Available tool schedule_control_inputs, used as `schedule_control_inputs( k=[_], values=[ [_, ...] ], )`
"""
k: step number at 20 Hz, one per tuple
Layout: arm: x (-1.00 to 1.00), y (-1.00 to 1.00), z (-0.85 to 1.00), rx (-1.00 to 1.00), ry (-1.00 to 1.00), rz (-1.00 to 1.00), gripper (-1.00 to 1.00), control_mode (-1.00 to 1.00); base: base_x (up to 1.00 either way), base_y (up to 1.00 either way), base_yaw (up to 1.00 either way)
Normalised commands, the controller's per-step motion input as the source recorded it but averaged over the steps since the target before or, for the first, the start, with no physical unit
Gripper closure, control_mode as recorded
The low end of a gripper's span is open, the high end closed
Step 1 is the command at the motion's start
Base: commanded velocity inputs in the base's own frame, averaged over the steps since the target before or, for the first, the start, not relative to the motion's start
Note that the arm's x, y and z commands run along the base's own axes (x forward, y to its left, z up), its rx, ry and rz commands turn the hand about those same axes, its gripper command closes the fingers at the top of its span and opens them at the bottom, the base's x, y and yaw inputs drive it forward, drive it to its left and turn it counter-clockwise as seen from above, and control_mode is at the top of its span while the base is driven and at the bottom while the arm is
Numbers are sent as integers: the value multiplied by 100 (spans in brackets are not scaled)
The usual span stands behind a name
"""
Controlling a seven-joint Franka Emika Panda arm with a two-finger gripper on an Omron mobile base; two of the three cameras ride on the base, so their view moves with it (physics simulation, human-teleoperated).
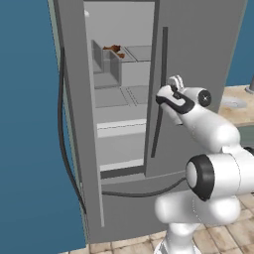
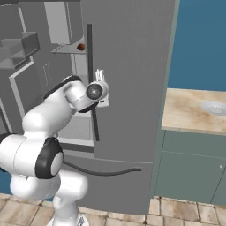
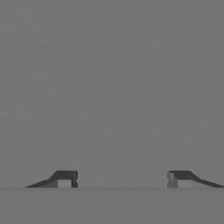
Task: Place the chicken drumstick on the counter behind the older chicken drumstick on the same shelf of the fridge to maintain FIFO order. Close the fridge door when finished.
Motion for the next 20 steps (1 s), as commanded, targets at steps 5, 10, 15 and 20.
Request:
schedule_control_inputs(
  k=[5, 10, 15, 20],
  values=[
    [-48, -38, 37, 0, 5, -7, -100, -100, 0, 0, 0],
    [-91, -49, 51, 0, 1, -8, -100, -100, 0, 0, 0],
    [-100, -29, 55, 0, 0, -5, -100, -100, 0, 0, 0],
    [-100, -4, 48, 0, 0, -2, -100, -100, 0, 0, 0]
  ],
)
